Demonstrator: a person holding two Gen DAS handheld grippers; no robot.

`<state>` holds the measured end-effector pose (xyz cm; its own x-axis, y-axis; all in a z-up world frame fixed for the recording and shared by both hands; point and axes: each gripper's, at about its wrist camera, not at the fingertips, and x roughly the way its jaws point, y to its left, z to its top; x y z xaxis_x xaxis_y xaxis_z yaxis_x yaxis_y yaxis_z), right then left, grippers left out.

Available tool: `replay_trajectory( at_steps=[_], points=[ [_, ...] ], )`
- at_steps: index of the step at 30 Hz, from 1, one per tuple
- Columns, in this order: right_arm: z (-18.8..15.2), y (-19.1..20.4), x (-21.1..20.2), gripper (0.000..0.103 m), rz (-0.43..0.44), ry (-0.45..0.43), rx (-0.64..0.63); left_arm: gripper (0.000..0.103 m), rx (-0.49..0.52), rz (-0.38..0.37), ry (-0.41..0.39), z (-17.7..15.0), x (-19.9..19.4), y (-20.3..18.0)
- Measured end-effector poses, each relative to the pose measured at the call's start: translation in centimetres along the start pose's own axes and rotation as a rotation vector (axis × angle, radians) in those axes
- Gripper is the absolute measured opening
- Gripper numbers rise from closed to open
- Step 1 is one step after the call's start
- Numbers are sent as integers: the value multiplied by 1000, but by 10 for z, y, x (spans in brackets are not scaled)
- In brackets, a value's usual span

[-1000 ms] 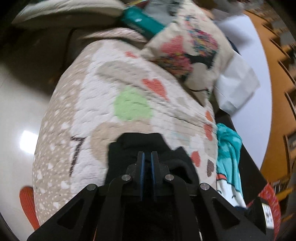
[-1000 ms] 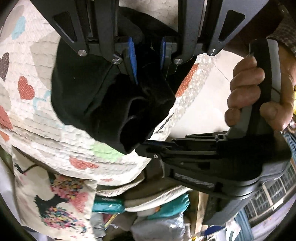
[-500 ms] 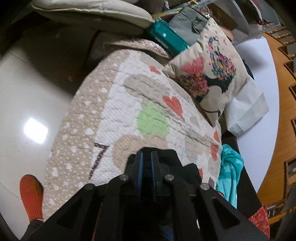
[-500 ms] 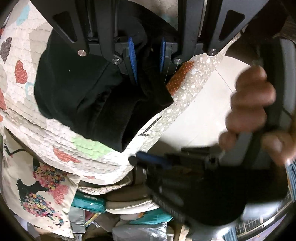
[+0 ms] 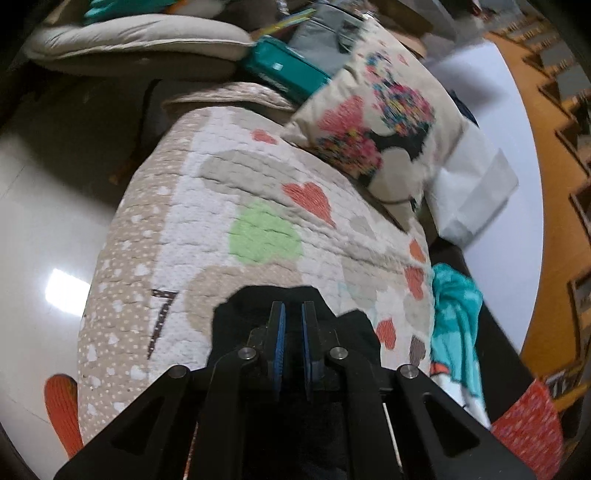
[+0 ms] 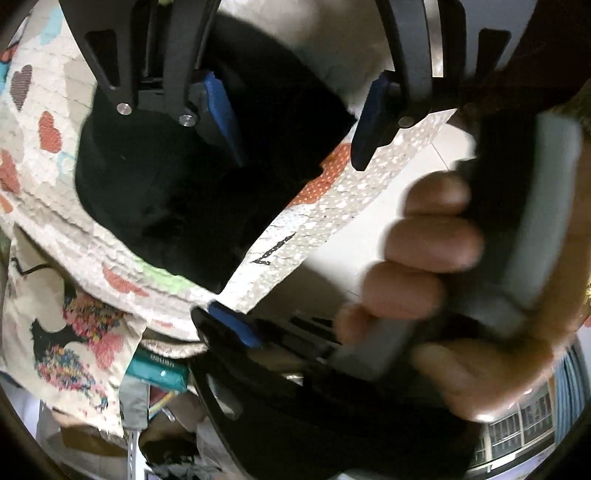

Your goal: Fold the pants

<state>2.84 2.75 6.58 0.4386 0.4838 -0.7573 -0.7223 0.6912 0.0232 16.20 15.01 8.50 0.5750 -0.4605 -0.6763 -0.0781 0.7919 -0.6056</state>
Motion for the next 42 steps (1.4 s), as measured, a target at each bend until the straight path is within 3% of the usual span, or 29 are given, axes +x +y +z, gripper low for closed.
replay_trajectory(
  at_steps=[3,6,7,10,13,17,20,21,26,29,31,33,38,42],
  points=[
    [-12,-4,-17,69,-2,-3,10,10,67,60,19,-7,6,-11],
    [-27,-20,-33,69,-25,5,48,10,120,215,69,-13,20,-11],
    [-31,-26,-37,69,-40,4,64,11,122,269,92,-15,27,-6],
    [-42,-46,-48,69,-67,0,127,15,88,320,126,-16,37,10],
    [-44,-70,-59,69,-87,-15,222,20,65,337,103,-15,31,17],
    [-35,-98,-88,69,-181,-125,300,22,11,313,56,-15,11,26],
    [-29,-108,-108,91,-282,-216,303,29,-83,234,12,-17,-7,37],
    [-28,-111,-109,91,-290,-228,304,30,-101,215,-1,-19,-12,39],
    [-28,-130,-99,91,-215,-168,347,38,-81,242,-63,-45,-28,27],
    [-37,-135,-86,91,-211,-136,376,38,-8,321,-14,-60,-10,15],
    [-39,-139,-74,91,-194,-104,412,38,40,418,40,-72,5,11],
    [-29,-140,-64,91,-178,-96,410,39,38,464,53,-82,11,13],
    [20,-122,-29,91,-142,-55,261,40,12,464,42,-92,7,17],
    [59,-102,21,91,-124,55,152,42,-52,422,45,-93,5,27]
  ],
)
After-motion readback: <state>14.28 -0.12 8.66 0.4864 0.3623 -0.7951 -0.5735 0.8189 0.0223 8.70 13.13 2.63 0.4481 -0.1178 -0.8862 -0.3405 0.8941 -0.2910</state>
